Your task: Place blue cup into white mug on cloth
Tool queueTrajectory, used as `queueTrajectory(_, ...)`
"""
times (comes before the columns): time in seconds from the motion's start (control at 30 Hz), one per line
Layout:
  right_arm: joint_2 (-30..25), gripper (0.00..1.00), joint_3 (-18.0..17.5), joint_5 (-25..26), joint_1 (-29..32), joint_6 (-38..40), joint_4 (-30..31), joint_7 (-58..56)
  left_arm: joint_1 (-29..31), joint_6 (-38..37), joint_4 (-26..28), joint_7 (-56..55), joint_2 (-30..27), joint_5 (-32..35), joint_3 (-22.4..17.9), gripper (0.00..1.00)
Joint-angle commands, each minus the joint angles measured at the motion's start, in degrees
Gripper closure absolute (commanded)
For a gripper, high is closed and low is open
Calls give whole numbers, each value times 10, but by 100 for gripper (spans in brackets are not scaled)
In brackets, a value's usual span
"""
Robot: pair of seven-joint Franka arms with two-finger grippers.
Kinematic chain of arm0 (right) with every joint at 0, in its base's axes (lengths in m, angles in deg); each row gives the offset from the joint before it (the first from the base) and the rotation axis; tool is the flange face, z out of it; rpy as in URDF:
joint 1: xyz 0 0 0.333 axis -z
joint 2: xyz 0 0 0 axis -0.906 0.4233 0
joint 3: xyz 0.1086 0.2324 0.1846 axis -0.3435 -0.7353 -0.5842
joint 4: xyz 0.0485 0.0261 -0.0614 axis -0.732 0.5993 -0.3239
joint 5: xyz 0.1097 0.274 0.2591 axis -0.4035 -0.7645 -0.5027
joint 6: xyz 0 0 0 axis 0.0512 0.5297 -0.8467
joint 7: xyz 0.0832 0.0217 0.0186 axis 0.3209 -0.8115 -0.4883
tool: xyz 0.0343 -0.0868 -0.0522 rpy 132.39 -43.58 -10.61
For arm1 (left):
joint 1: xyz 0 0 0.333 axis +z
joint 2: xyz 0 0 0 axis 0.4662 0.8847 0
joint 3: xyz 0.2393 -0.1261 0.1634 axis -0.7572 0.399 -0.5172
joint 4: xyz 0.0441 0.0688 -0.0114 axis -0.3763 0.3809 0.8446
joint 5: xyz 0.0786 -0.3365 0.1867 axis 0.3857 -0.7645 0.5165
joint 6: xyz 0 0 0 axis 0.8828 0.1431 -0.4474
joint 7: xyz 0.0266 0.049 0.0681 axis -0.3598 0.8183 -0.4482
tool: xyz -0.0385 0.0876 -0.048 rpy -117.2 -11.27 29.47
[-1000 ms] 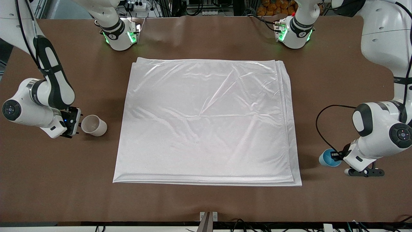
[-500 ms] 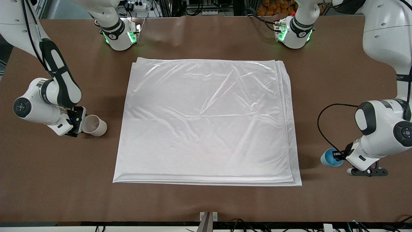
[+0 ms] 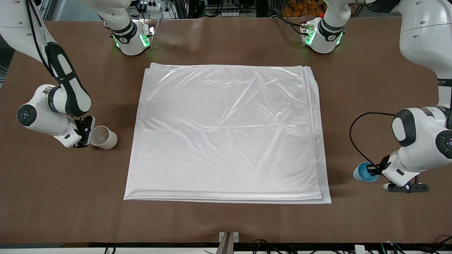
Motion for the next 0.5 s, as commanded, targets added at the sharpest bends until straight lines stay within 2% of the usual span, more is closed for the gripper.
queueTrajectory(0.0,-17,100,-5,-22,7,-3,9,-15,-1,-11,8,-9,-15,-6,1,100)
queueTrajectory(0.2,-42,100,-13,-25,-1,0,8,-15,-3,-13,8,-10,-23,-7,1,100)
queueTrajectory(0.37,-58,100,-46,-26,-1,0,7,-9,-4,-13,8,-21,-24,-7,2,100)
queueTrajectory(0.47,-77,100,-79,-26,-4,2,6,-3,-6,-11,8,-23,-24,-7,2,100)
